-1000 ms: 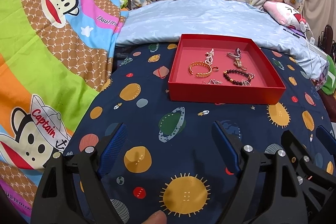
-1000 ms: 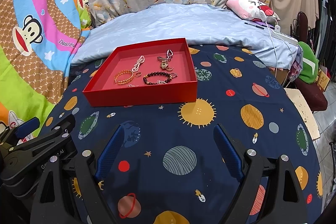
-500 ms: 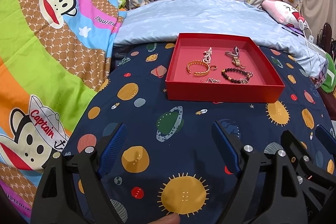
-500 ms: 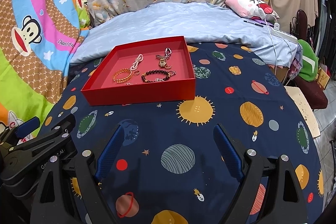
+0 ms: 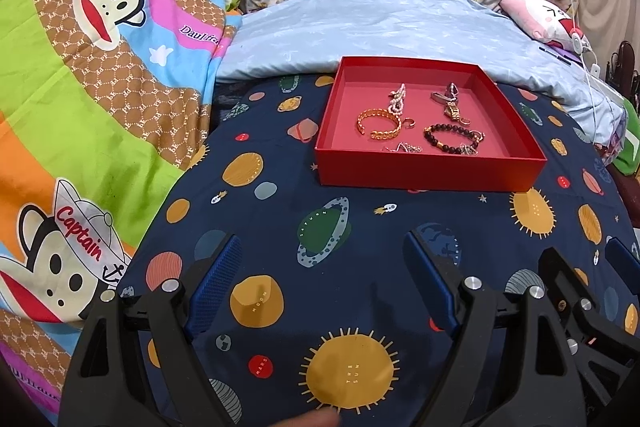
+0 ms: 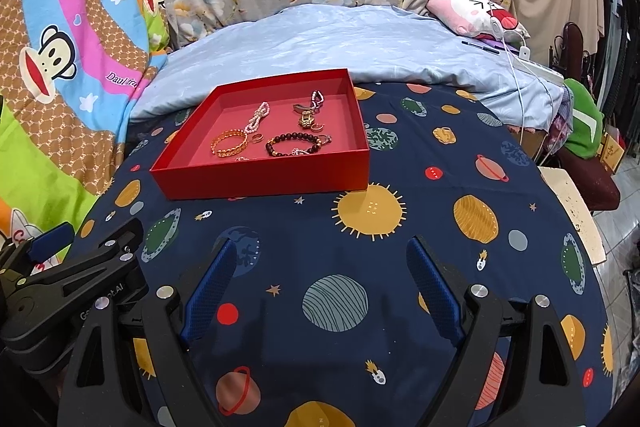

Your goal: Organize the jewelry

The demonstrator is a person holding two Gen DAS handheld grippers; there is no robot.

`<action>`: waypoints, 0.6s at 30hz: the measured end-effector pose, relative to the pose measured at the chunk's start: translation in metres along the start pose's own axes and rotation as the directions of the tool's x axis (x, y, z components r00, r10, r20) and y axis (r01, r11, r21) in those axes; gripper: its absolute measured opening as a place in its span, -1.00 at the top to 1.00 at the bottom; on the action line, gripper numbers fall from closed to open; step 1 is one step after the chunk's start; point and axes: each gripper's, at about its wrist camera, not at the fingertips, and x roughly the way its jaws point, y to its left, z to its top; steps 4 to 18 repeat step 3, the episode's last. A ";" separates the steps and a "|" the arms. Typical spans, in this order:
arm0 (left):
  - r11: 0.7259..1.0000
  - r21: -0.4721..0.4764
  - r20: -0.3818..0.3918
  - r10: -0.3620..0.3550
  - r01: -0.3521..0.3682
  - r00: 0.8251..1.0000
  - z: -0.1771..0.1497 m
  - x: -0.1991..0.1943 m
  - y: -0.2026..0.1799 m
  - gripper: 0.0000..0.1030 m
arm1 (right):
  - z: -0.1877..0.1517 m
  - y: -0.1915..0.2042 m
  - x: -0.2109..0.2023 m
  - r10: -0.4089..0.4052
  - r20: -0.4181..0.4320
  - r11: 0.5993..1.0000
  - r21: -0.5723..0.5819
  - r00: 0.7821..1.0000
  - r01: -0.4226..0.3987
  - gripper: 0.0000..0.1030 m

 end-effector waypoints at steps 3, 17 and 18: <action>1.000 0.002 0.007 0.004 -0.004 1.000 -0.001 -0.001 0.000 -0.56 | 0.000 0.001 0.000 0.000 -0.003 1.000 0.002 1.000 0.000 -0.66; 1.000 0.002 0.007 0.004 -0.004 1.000 -0.001 -0.001 0.000 -0.56 | 0.000 0.001 0.000 0.000 -0.003 1.000 0.002 1.000 0.000 -0.66; 1.000 0.002 0.007 0.004 -0.004 1.000 -0.001 -0.001 0.000 -0.56 | 0.000 0.001 0.000 0.000 -0.003 1.000 0.002 1.000 0.000 -0.66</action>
